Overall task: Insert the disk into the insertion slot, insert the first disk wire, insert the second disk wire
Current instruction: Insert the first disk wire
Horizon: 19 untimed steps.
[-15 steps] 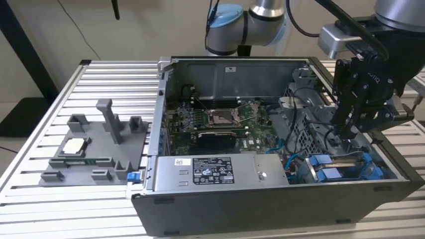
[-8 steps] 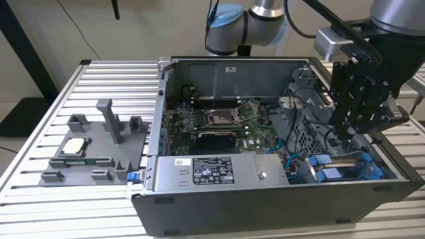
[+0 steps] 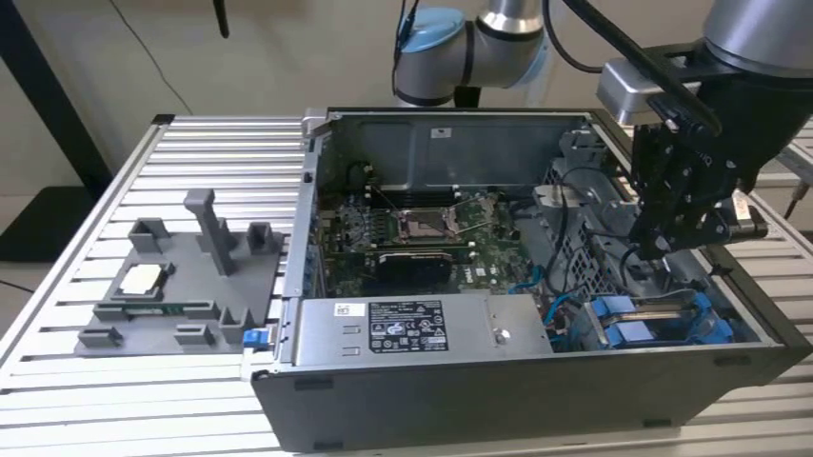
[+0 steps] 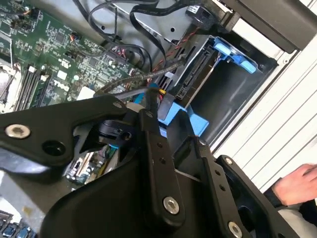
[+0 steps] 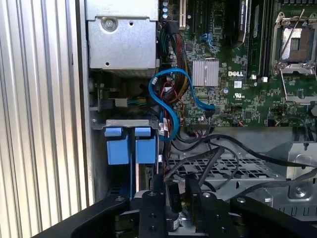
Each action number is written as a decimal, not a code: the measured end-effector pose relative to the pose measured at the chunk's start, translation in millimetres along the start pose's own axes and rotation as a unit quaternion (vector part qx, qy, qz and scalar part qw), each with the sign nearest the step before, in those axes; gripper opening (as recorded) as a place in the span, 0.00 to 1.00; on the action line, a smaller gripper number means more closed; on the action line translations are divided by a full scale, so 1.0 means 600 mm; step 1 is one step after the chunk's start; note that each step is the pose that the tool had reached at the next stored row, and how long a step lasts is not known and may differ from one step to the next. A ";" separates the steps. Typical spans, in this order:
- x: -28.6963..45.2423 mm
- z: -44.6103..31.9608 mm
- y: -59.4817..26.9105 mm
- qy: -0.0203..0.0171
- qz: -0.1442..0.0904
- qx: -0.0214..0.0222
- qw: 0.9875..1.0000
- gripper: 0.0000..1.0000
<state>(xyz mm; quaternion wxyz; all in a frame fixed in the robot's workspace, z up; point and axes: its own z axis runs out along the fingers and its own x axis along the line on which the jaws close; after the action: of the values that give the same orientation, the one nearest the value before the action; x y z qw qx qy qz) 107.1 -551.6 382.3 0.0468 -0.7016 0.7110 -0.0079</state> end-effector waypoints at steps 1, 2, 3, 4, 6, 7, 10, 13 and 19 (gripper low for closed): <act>0.000 0.000 0.000 0.000 0.000 0.000 1.000 0.25; 0.000 0.000 0.000 0.000 0.000 0.000 1.000 0.25; 0.000 0.000 0.000 0.000 0.000 0.000 1.000 0.20; 0.000 0.000 0.000 0.000 0.000 0.000 1.000 0.19; 0.000 0.000 0.000 0.000 -0.001 0.000 1.000 0.19; 0.000 0.000 0.000 0.000 -0.001 0.000 1.000 0.19; 0.000 0.001 -0.001 0.004 -0.001 -0.003 1.000 0.19; 0.000 0.002 -0.005 0.009 -0.001 -0.013 1.000 0.19; 0.000 0.005 -0.015 0.019 0.000 -0.035 0.999 0.19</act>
<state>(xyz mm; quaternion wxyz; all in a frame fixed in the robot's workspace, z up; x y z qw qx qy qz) 116.4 -551.7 379.8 0.0088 -0.7027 0.7114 0.0042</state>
